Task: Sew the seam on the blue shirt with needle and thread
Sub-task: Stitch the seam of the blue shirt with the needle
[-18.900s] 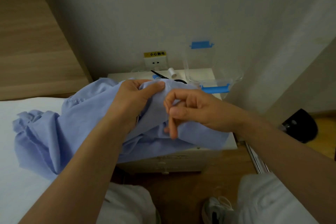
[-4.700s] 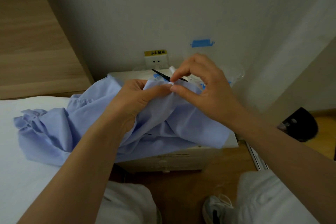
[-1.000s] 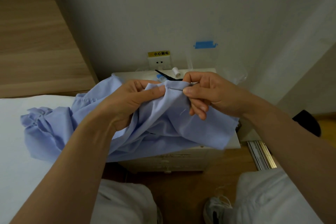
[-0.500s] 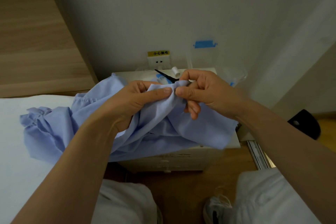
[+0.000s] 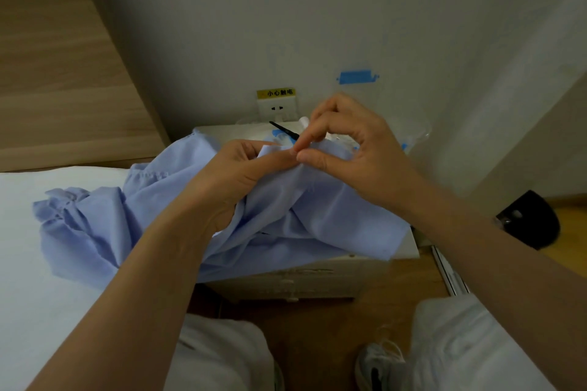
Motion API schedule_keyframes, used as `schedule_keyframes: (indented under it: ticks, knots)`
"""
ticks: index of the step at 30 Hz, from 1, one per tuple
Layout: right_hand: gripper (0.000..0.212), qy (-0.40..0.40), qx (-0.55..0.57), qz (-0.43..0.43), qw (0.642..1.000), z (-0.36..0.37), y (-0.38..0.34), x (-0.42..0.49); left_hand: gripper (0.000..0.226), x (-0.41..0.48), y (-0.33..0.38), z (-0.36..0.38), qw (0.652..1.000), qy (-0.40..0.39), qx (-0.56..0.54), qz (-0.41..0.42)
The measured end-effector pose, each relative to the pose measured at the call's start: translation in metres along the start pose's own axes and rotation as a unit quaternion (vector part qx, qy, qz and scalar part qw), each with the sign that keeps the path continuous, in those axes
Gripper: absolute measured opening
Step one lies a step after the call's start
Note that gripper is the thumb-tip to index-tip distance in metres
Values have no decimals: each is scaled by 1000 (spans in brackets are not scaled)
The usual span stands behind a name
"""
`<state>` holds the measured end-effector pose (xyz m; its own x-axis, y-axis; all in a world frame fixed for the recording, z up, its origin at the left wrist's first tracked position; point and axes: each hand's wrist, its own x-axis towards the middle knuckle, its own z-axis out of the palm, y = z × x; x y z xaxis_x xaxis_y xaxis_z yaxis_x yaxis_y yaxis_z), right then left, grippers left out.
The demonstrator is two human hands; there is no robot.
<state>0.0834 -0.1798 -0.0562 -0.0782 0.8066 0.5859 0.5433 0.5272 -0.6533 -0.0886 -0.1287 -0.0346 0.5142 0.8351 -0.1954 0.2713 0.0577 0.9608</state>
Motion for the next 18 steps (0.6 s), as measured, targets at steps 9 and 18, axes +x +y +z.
schedule_keyframes:
  ticks: [9, 18]
  knots:
    - [19, -16, -78, -120, 990, 16, -5, -3, 42, 3, -7, -1, 999, -5, 29, 15]
    - [10, -419, 327, 256, 807, -7, -3, -9, 23, 5, -10, -3, 996, 85, -37, 12]
